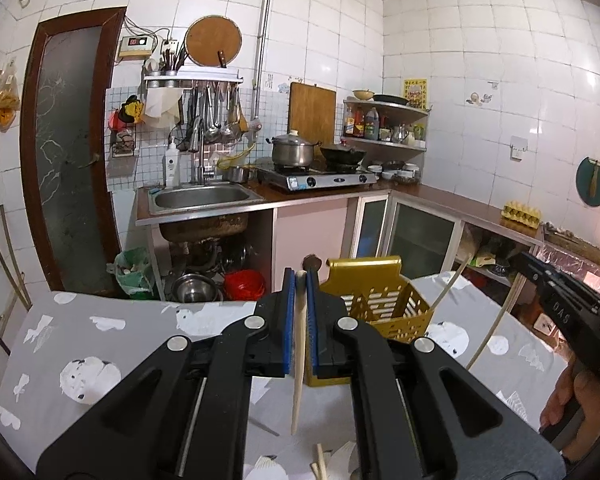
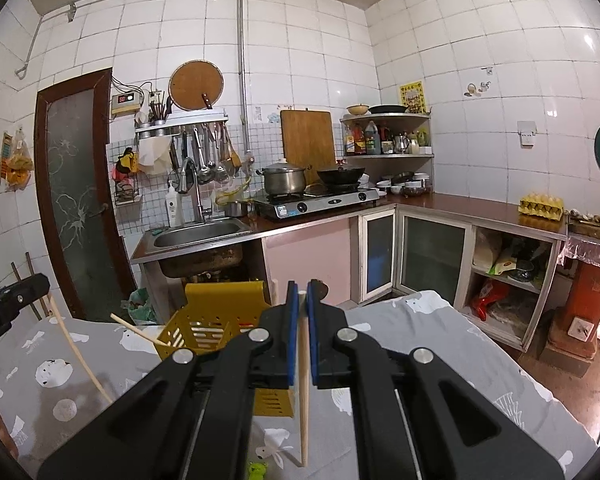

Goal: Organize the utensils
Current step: 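Lower the left tool's chopstick into the holder while the right tool lowers its chopstick in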

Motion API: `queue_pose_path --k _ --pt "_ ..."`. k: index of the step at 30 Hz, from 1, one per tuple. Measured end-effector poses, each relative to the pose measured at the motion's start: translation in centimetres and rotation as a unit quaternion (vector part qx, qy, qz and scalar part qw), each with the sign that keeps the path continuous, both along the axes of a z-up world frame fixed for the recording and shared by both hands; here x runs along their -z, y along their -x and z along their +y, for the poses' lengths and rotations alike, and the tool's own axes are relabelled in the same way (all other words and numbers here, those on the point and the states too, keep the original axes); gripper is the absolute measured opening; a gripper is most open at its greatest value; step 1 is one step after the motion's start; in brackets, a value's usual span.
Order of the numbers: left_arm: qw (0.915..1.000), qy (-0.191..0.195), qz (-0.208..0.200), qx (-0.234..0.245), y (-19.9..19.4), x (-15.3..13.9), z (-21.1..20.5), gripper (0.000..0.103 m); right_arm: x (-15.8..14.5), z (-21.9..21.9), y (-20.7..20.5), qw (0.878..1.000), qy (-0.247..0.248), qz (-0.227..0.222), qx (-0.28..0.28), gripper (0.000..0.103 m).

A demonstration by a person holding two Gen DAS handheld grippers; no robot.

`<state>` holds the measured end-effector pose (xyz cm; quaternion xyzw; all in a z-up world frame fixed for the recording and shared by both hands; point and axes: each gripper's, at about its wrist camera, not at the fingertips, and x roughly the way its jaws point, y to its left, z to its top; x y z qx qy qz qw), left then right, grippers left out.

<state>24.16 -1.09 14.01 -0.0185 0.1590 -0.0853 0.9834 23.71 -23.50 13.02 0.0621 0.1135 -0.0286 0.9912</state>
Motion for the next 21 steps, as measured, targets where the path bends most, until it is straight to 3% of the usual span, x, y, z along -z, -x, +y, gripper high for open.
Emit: queue_pose_path --k 11,21 --pt "0.9987 0.03 -0.037 0.019 -1.0 -4.8 -1.6 0.005 -5.2 1.6 -1.1 0.999 0.001 -0.04 -0.022 0.005" --pt "0.9966 0.017 -0.079 0.015 -2.7 -8.5 -4.2 0.005 -10.7 3.4 -3.7 0.997 0.006 -0.077 -0.025 0.005"
